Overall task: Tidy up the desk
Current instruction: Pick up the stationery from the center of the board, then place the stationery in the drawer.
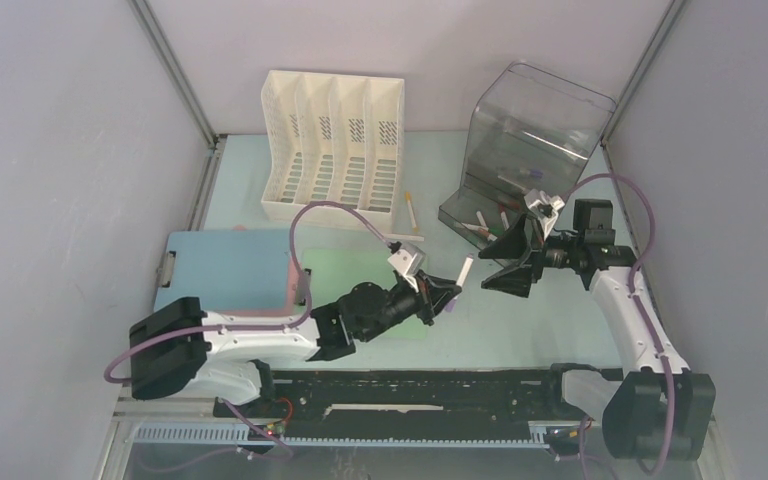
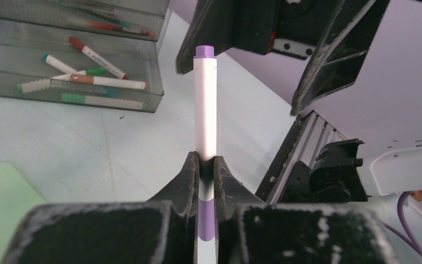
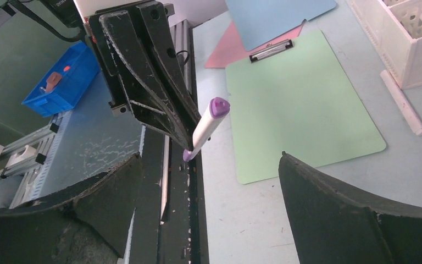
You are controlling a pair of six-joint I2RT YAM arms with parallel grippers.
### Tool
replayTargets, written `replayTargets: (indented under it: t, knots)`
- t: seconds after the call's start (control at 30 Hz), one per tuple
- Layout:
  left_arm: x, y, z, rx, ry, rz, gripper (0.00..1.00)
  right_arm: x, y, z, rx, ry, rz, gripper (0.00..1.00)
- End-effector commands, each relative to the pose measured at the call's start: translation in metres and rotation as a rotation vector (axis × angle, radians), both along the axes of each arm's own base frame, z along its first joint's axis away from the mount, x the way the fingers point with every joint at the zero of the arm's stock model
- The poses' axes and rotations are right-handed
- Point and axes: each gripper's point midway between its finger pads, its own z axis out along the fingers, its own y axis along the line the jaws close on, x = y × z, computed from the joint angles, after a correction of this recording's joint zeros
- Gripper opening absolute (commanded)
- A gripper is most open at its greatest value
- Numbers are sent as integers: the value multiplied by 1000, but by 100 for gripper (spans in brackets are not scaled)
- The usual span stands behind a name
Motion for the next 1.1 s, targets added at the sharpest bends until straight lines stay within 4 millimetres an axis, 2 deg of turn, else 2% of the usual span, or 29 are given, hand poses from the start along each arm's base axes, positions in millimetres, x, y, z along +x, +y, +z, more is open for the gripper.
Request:
replayTargets:
  t: [0.0,0.13,0.27,0.53,0.67,0.9,0.97,1.07]
  knots:
    - [-4,-21,41,-81,-68,-57,0,-9,3,8,60,7,62,100]
    - [-6,-31,46,-85,-76,-81,0,-12,4,9,80,19,80,99]
    - [-6,-40,46,-83,-75,-101,0,-18,5,14,113,0,105,94]
    - [-7,-55,40,-64,-66,-127,0,-21,4,18,136,-4,119,76]
    - [-6,-58,41,-63,-66,-131,0,-21,4,19,139,-6,120,58]
    - [-4,-59,39,-51,-67,-123,2,-19,4,20,128,-6,123,14]
    - [-2,-59,35,-38,-63,-115,6,-18,4,21,118,-9,118,2]
    - [0,-56,31,-19,-53,-96,21,-15,3,20,101,-21,103,0]
